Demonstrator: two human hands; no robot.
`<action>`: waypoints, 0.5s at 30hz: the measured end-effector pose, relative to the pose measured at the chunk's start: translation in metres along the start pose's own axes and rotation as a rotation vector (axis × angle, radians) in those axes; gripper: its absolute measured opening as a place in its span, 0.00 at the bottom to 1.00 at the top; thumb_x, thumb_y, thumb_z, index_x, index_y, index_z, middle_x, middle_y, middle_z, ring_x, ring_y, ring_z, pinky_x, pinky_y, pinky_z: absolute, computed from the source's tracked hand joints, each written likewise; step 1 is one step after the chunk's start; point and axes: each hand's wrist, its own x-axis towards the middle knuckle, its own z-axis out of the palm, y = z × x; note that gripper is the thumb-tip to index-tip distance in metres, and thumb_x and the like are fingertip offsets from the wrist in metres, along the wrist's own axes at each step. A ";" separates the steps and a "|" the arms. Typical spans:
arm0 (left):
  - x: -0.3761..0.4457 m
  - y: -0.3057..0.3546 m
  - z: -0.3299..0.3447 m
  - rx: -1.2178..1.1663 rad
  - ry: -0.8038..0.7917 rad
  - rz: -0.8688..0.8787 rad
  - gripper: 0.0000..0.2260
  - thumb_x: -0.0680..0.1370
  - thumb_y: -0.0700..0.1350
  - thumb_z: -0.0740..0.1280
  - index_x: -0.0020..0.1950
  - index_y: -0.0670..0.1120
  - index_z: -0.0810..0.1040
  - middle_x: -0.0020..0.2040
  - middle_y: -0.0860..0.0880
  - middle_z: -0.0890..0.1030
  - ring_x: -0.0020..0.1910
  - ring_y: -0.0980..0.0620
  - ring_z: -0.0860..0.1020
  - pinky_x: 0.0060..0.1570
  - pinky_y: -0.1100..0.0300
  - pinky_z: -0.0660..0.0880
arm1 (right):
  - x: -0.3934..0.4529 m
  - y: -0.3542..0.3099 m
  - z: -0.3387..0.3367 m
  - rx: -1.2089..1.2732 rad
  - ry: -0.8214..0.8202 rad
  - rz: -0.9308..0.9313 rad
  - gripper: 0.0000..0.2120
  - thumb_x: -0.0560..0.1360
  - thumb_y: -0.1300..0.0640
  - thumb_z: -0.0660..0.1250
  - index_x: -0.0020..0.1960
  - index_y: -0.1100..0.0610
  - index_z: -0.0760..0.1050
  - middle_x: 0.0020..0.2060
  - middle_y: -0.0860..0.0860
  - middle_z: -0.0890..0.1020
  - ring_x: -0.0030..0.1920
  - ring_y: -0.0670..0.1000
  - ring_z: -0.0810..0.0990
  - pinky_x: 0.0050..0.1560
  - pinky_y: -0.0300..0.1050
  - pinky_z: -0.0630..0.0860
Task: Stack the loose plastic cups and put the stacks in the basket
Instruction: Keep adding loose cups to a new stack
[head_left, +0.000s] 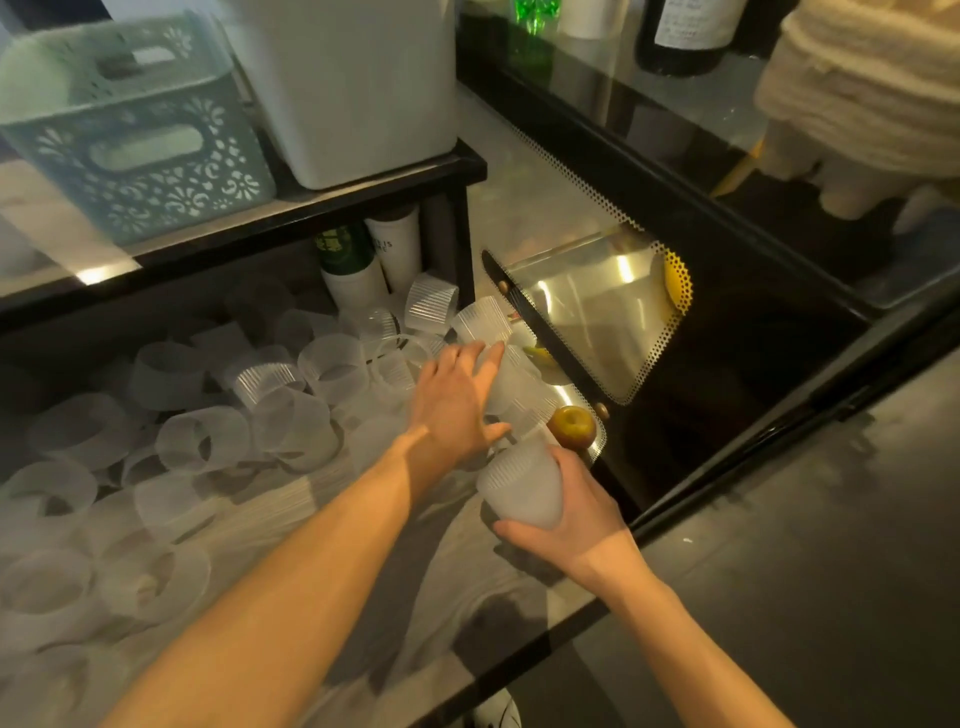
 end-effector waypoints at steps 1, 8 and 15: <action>0.003 0.002 0.001 0.038 0.007 0.011 0.44 0.73 0.62 0.70 0.80 0.50 0.48 0.76 0.45 0.60 0.72 0.44 0.60 0.71 0.51 0.59 | 0.001 0.000 0.000 0.012 -0.007 0.004 0.50 0.61 0.32 0.74 0.74 0.43 0.52 0.63 0.42 0.66 0.62 0.48 0.70 0.62 0.54 0.76; -0.016 -0.014 -0.020 -0.371 0.212 -0.206 0.34 0.76 0.64 0.64 0.77 0.53 0.58 0.65 0.49 0.66 0.62 0.52 0.66 0.56 0.56 0.69 | 0.007 0.002 0.001 0.069 0.021 -0.053 0.49 0.60 0.32 0.75 0.73 0.42 0.55 0.66 0.43 0.67 0.63 0.48 0.69 0.61 0.55 0.76; -0.083 -0.037 -0.047 -1.335 0.216 -0.473 0.14 0.74 0.58 0.68 0.56 0.52 0.79 0.51 0.54 0.78 0.53 0.54 0.75 0.52 0.61 0.71 | 0.011 -0.014 0.012 0.074 -0.043 -0.191 0.45 0.63 0.36 0.78 0.72 0.40 0.57 0.65 0.39 0.67 0.64 0.43 0.68 0.64 0.51 0.74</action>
